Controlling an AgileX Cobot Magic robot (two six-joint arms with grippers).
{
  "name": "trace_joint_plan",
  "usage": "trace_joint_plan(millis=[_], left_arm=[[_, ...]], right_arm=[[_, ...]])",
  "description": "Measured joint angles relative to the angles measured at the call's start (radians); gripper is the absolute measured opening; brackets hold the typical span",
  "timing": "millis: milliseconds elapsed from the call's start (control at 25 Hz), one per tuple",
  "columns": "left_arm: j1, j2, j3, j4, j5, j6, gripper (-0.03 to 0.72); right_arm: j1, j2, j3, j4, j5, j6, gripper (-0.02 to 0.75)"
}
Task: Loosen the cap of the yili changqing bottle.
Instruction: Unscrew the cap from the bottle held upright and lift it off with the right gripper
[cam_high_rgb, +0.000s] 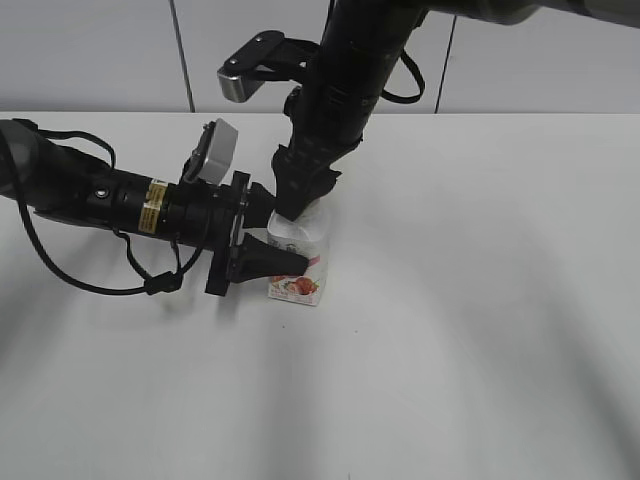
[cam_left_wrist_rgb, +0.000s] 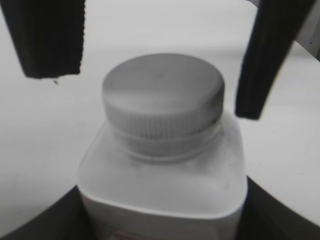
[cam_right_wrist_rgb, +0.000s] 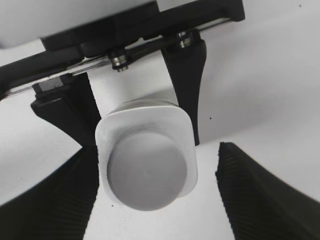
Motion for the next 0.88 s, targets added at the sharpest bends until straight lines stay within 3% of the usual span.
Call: trace_joint_plan(millis=[400,680,880], left_arm=[[0.000,0.000,0.000,0.001,0.000,0.000,0.431],[0.000,0.000,0.000,0.001,0.000,0.000,0.431],[-0.001,0.000,0.000,0.001,0.000,0.000,0.431]], right_arm=[[0.000,0.018,-0.001,0.001,0.000,0.001,0.536],[0.000,0.019,-0.003,0.008,0.024,0.001,0.394],[0.000,0.020,-0.008,0.008,0.031,-0.010,0.393]])
